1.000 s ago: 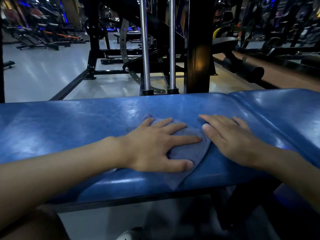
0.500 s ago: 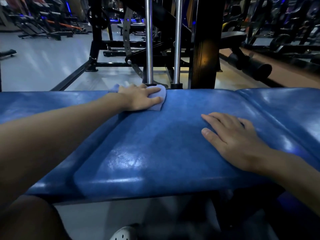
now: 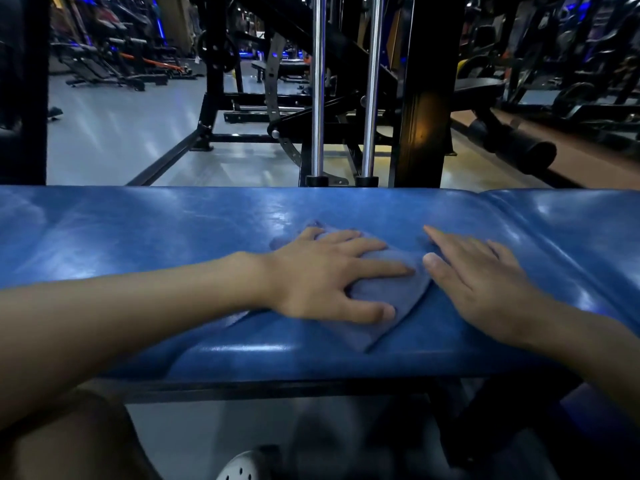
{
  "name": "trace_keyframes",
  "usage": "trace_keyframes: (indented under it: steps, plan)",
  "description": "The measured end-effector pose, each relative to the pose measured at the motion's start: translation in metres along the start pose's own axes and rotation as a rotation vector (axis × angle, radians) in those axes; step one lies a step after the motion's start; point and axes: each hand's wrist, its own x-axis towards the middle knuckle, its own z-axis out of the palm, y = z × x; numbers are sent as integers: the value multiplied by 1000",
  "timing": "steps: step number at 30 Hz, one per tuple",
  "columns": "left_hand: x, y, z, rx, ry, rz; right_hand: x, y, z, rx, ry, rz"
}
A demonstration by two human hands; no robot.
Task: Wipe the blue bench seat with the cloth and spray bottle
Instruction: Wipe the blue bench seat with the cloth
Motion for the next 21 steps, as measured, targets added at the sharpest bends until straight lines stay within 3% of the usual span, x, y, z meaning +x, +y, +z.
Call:
trace_keyframes:
  steps: [3, 8, 11, 15, 21]
  plan:
    - [27, -37, 1, -16, 5, -131, -2, -9, 4, -39, -52, -19]
    - [59, -117, -2, -94, 34, -543, -1, -11, 10, -72, -58, -22]
    - [68, -124, 2, -69, 3, -622, 0, -10, 11, -89, -42, -35]
    - [47, -85, 2, -35, -15, -497, 2, -12, 13, -124, -54, -24]
    - [-20, 16, 3, 57, 11, -69, 0, -12, 10, -69, -47, 4]
